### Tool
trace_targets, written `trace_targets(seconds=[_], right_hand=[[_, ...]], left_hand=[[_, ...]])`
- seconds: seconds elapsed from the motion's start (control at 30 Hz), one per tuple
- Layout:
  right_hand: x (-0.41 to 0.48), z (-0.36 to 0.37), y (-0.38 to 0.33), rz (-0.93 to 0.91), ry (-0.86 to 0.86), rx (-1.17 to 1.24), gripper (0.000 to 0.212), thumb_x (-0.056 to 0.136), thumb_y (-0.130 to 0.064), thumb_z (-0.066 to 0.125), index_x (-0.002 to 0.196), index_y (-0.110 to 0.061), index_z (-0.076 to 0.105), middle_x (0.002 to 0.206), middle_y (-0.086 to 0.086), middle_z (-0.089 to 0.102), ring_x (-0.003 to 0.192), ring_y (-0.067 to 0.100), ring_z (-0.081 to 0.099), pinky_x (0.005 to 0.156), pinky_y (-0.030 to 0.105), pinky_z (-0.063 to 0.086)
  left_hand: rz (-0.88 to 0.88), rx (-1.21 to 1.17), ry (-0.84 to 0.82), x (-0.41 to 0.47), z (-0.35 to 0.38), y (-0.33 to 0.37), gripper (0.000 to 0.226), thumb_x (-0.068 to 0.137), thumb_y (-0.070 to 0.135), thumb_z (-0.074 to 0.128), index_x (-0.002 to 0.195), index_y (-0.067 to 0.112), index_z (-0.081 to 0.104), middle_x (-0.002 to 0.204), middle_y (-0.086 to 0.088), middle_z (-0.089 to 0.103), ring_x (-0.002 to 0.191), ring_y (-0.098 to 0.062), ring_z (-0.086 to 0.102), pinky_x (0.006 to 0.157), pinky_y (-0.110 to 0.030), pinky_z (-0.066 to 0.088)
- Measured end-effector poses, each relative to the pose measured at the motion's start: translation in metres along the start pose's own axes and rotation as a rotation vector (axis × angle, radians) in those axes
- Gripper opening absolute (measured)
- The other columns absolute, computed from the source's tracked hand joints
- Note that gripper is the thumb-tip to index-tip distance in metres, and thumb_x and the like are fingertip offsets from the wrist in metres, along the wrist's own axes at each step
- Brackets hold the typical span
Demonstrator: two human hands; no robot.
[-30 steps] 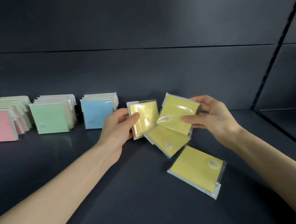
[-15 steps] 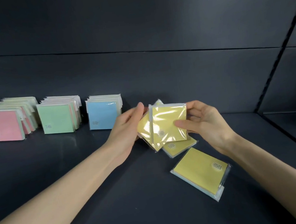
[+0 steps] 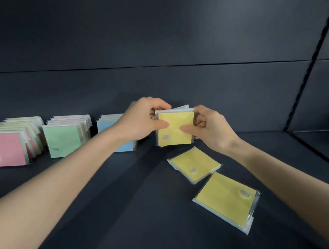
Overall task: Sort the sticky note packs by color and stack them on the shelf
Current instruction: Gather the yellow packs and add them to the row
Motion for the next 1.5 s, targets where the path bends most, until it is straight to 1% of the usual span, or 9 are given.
trace_targets(seconds=[0.07, 0.2, 0.33, 0.5, 0.6, 0.73, 1.1, 1.37, 1.5], right_hand=[[0.012, 0.008, 0.003, 0.022, -0.002, -0.03, 0.032, 0.086, -0.024, 0.068, 0.111, -0.011, 0.054, 0.092, 0.007, 0.067, 0.075, 0.02, 0.067, 0.072, 0.033, 0.057], [0.023, 0.029, 0.017, 0.083, -0.057, -0.109, 0.038, 0.088, -0.017, 0.065, 0.121, -0.009, 0.048, 0.1, 0.007, 0.065, 0.085, 0.021, 0.064, 0.074, 0.025, 0.052], [0.029, 0.034, 0.024, 0.079, -0.018, -0.127, 0.039, 0.084, -0.008, 0.068, 0.118, -0.005, 0.049, 0.084, -0.014, 0.054, 0.077, 0.011, 0.058, 0.069, 0.018, 0.045], [0.034, 0.034, 0.019, 0.029, -0.005, -0.148, 0.04, 0.088, -0.008, 0.064, 0.119, -0.015, 0.04, 0.077, -0.008, 0.055, 0.075, 0.013, 0.058, 0.067, 0.019, 0.046], [0.035, 0.036, 0.019, 0.037, -0.025, -0.171, 0.035, 0.089, -0.011, 0.063, 0.118, -0.015, 0.043, 0.078, -0.002, 0.06, 0.079, 0.019, 0.064, 0.077, 0.029, 0.052], [0.038, 0.038, 0.021, 0.076, -0.058, -0.16, 0.036, 0.09, -0.011, 0.062, 0.12, -0.014, 0.044, 0.083, 0.006, 0.068, 0.08, 0.019, 0.066, 0.081, 0.032, 0.054], [0.036, 0.031, 0.025, 0.105, -0.045, -0.287, 0.04, 0.085, -0.029, 0.068, 0.117, -0.015, 0.048, 0.09, 0.003, 0.068, 0.085, 0.02, 0.063, 0.08, 0.037, 0.053], [0.002, -0.001, 0.017, 0.163, -0.149, -0.342, 0.047, 0.083, -0.035, 0.069, 0.122, -0.017, 0.051, 0.114, 0.002, 0.057, 0.098, 0.019, 0.059, 0.08, 0.025, 0.044], [-0.028, -0.01, 0.028, 0.298, -0.27, -0.342, 0.061, 0.078, -0.046, 0.071, 0.127, -0.016, 0.049, 0.115, -0.001, 0.056, 0.102, 0.014, 0.055, 0.082, 0.022, 0.04]], left_hand=[[0.014, 0.123, 0.001, 0.011, -0.004, -0.004, 0.032, 0.081, 0.01, 0.07, 0.111, 0.017, 0.062, 0.106, 0.001, 0.064, 0.099, -0.018, 0.059, 0.087, -0.028, 0.047], [0.05, 0.504, -0.087, 0.019, 0.01, -0.022, 0.027, 0.094, 0.017, 0.053, 0.12, 0.019, 0.056, 0.121, 0.0, 0.054, 0.117, -0.022, 0.045, 0.098, -0.039, 0.037], [0.062, 0.495, -0.08, 0.021, 0.007, -0.031, 0.034, 0.095, 0.012, 0.05, 0.128, 0.021, 0.055, 0.123, -0.002, 0.048, 0.113, -0.024, 0.048, 0.094, -0.036, 0.038], [0.167, 0.708, 0.0, 0.026, 0.005, -0.029, 0.029, 0.095, 0.021, 0.053, 0.124, 0.023, 0.055, 0.119, 0.002, 0.051, 0.113, -0.02, 0.043, 0.092, -0.032, 0.026], [0.157, 0.715, 0.011, 0.027, 0.003, -0.032, 0.032, 0.095, 0.02, 0.051, 0.127, 0.022, 0.054, 0.123, -0.001, 0.046, 0.114, -0.02, 0.045, 0.097, -0.032, 0.022], [0.164, 0.708, 0.017, 0.029, 0.003, -0.033, 0.032, 0.096, 0.021, 0.05, 0.127, 0.024, 0.053, 0.123, 0.002, 0.05, 0.115, -0.017, 0.046, 0.099, -0.032, 0.019], [0.153, 0.71, 0.036, 0.028, 0.006, -0.028, 0.028, 0.091, 0.016, 0.054, 0.119, 0.023, 0.056, 0.116, 0.004, 0.051, 0.109, -0.016, 0.047, 0.095, -0.032, 0.017], [0.141, 0.655, 0.064, 0.008, 0.01, -0.012, 0.034, 0.094, 0.029, 0.05, 0.127, 0.023, 0.052, 0.126, 0.003, 0.048, 0.115, -0.018, 0.043, 0.1, -0.034, 0.02], [0.133, 0.439, 0.023, -0.018, 0.026, 0.004, 0.027, 0.094, 0.035, 0.05, 0.115, 0.022, 0.06, 0.117, 0.005, 0.054, 0.112, -0.018, 0.049, 0.1, -0.035, 0.03]])
Point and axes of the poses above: each hand's wrist, its own x-axis towards the middle knuckle, its own z-axis out of the palm, y = z × x, the point moved 6 cm from there along x, towards the middle knuckle
